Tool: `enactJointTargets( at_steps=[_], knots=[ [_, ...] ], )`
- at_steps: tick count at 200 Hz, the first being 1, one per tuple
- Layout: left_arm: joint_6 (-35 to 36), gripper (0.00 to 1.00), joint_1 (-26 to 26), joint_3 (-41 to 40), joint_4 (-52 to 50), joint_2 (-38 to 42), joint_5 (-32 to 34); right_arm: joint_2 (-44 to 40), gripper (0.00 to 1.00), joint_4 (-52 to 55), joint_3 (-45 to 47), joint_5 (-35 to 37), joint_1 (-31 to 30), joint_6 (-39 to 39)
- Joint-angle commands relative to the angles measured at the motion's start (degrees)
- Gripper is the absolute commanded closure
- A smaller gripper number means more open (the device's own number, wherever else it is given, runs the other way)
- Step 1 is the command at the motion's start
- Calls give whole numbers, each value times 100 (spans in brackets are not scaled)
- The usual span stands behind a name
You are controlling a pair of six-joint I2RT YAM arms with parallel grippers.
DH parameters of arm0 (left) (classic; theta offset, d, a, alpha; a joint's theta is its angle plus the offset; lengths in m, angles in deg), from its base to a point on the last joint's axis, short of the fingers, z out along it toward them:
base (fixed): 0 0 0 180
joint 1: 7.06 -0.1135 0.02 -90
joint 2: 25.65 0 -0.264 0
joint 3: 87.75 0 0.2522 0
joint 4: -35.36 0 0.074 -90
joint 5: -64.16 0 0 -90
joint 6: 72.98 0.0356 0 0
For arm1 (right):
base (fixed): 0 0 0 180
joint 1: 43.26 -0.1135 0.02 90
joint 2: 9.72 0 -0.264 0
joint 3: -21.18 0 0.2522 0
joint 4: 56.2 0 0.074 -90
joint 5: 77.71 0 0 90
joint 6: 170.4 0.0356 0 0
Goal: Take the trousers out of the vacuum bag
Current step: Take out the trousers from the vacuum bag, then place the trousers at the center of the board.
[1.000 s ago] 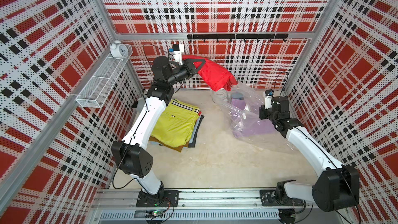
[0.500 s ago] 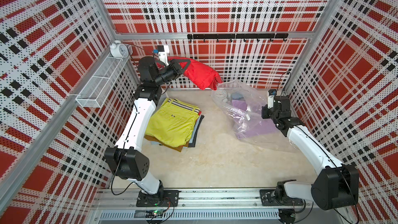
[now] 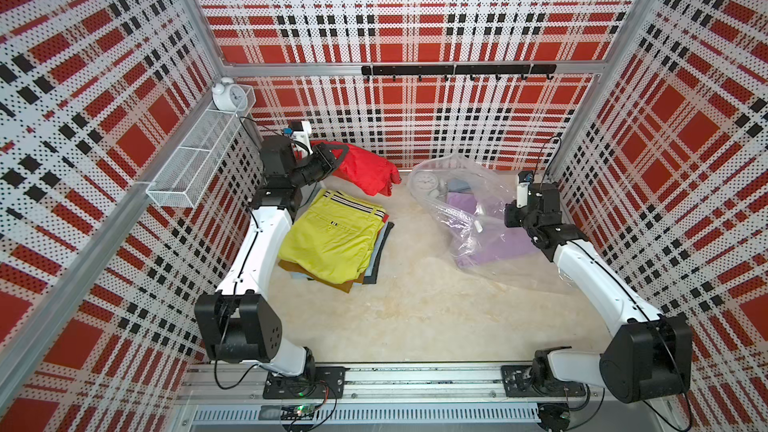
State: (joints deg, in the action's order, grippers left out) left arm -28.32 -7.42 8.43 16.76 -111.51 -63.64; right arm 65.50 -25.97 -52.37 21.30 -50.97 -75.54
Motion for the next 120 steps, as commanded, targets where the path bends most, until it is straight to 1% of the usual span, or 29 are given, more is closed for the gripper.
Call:
enactJointTargets(
  at_steps=[1,86,120],
  knots=[
    [311,100,-60,-38,660,541,-9,58,100,-55,-206,48,43,67],
    [324,100,-113,-1073,774,1194,103,111,100,-68,-201,-41,45,94],
    [515,100,-215,-1473,614,1544,188,158,100,-65,-221,-67,42,94]
  ],
)
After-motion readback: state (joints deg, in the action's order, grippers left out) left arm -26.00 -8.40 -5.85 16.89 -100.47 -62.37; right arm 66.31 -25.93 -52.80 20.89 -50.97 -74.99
